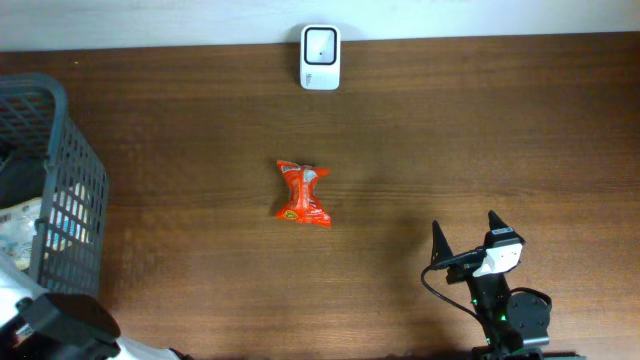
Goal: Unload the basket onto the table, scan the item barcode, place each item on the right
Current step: 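Return the left gripper into the basket and grasp the white chip bag, then place the white chip bag beside the red bag with the left gripper, then reach into the basket and grasp the small green box with the left gripper, then set the green box left of the white bag and withdraw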
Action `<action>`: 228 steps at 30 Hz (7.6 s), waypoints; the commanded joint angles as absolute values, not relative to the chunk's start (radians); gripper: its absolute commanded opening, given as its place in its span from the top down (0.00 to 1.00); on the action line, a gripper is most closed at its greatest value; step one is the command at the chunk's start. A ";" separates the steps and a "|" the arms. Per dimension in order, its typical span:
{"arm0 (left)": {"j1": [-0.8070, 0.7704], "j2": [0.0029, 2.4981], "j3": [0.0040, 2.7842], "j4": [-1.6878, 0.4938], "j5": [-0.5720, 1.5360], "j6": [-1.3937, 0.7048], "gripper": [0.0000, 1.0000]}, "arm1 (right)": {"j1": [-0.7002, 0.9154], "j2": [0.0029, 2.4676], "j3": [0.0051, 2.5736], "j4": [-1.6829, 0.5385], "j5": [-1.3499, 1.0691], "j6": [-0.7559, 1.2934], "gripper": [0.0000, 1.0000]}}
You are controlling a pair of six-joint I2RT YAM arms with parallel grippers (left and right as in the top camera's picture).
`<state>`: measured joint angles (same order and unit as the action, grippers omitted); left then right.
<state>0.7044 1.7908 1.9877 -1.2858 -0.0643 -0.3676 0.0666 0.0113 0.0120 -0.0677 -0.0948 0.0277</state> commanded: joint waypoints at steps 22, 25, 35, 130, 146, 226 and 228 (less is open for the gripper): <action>0.696 2.067 1.874 -1.188 -0.084 -0.617 0.01 | 0.072 0.008 0.006 -0.072 -0.094 0.038 0.01; 0.696 2.067 1.780 -1.110 -0.084 -0.617 0.01 | 0.072 0.008 0.006 -0.072 -0.094 0.038 0.01; 0.698 2.119 1.505 -0.811 -0.083 -0.617 0.01 | 0.072 0.008 0.006 -0.072 -0.094 0.037 0.01; 0.633 2.017 2.046 -1.393 -0.219 -0.581 0.22 | 0.072 0.008 0.006 -0.072 -0.094 0.037 0.01; 0.724 2.024 1.577 -0.921 -0.442 -0.580 0.54 | 0.072 0.008 0.006 -0.072 -0.094 0.038 0.01; -0.031 1.561 1.583 -1.156 0.093 -0.256 0.74 | 0.072 0.008 0.006 -0.072 -0.094 0.038 0.01; -0.097 1.607 1.443 -1.072 0.085 -0.256 0.73 | 0.072 0.008 0.006 -0.072 -0.094 0.037 0.01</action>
<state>-0.0349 1.5627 1.5772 -1.1233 0.1036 -0.2539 0.0666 0.0113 0.0120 -0.0677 -0.0952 0.0273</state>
